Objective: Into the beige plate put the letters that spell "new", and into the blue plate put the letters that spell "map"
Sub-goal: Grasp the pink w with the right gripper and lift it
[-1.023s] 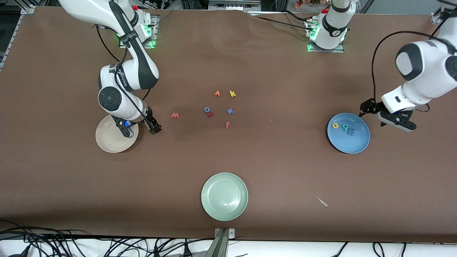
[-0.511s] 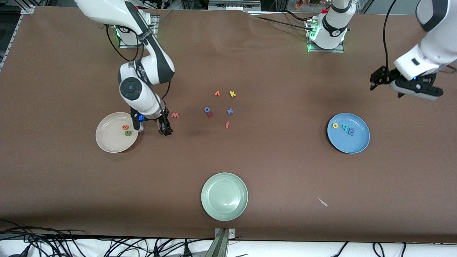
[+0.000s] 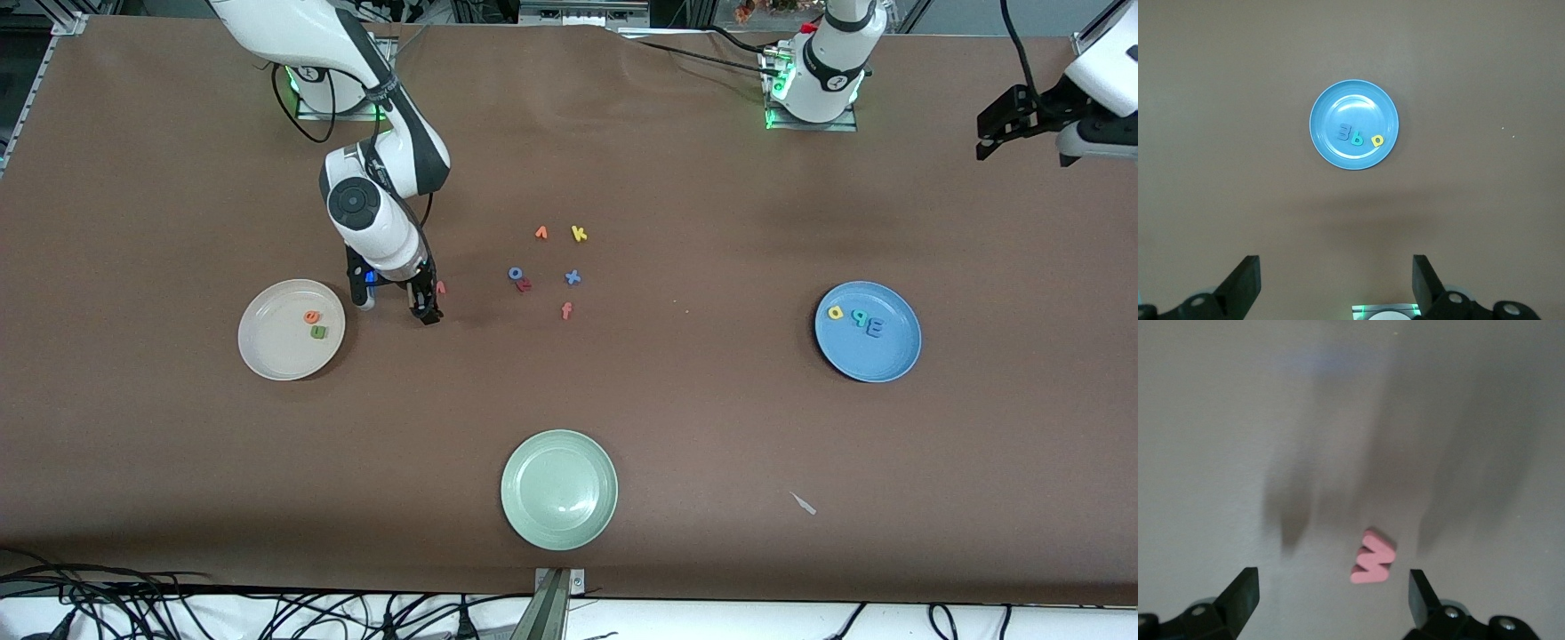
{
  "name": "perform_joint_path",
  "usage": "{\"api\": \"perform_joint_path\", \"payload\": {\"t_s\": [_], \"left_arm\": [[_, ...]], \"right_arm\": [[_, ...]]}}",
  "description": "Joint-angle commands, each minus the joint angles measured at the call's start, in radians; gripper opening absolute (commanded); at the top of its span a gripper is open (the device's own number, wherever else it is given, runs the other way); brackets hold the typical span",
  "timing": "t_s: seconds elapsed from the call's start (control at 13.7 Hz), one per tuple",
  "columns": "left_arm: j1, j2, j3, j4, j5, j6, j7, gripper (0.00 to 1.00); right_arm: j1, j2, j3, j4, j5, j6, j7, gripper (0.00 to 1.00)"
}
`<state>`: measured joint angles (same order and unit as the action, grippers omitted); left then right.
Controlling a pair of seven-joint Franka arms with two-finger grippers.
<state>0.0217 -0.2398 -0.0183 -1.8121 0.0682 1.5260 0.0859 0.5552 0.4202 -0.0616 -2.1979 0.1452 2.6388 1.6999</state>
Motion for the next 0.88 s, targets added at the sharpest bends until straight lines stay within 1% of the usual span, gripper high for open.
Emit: {"api": "perform_joint_path", "payload": {"t_s": [0.0,0.07,0.15,0.22,0.29,0.37,0.44,0.51,0.58,0.66,0.73,0.8], "left_arm": [[-0.002,0.046,-0.009,0.059,-0.049,-0.030,-0.070,1.00],[-0.002,0.059,-0.008,0.065,-0.067,-0.029,-0.075,1.00],[-0.002,0.085,-0.009,0.104,-0.068,-0.029,-0.075,1.00],[-0.002,0.111,-0.009,0.135,-0.068,-0.032,-0.071,1.00],[-0.002,0.123,-0.009,0.145,-0.070,-0.030,-0.071,1.00],[-0.002,0.135,-0.008,0.152,-0.068,-0.030,-0.071,1.00],[-0.002,0.151,-0.008,0.171,-0.068,-0.032,-0.071,1.00],[-0.002,0.166,-0.009,0.189,-0.071,-0.033,-0.071,1.00],[-0.005,0.177,-0.011,0.198,-0.082,-0.039,-0.072,1.00],[-0.006,0.194,-0.011,0.224,-0.085,-0.046,-0.072,1.00],[-0.008,0.217,-0.009,0.258,-0.085,-0.062,-0.071,1.00],[-0.008,0.229,-0.008,0.272,-0.085,-0.069,-0.069,1.00]], "right_arm": [[0.017,0.025,-0.003,-0.020,0.007,0.044,0.023,0.99],[0.017,0.032,-0.003,-0.020,0.007,0.046,0.021,0.99],[0.020,0.038,-0.003,-0.020,0.007,0.052,0.021,0.95],[0.022,0.040,-0.003,-0.020,0.007,0.056,0.021,0.89],[0.022,0.042,-0.001,-0.019,0.007,0.056,0.021,0.81],[0.022,0.042,-0.001,-0.019,0.007,0.056,0.020,0.71],[0.022,0.043,-0.001,-0.017,0.007,0.055,0.014,0.59],[0.023,0.043,-0.003,-0.017,0.002,0.053,0.008,0.48],[0.025,0.043,-0.003,-0.016,0.001,0.049,0.006,0.42],[0.032,0.043,-0.001,-0.017,-0.002,0.044,-0.012,0.29],[0.041,0.051,-0.003,-0.017,-0.003,0.043,-0.035,0.07],[0.046,0.055,-0.003,-0.014,-0.001,0.037,-0.043,0.00]]}}
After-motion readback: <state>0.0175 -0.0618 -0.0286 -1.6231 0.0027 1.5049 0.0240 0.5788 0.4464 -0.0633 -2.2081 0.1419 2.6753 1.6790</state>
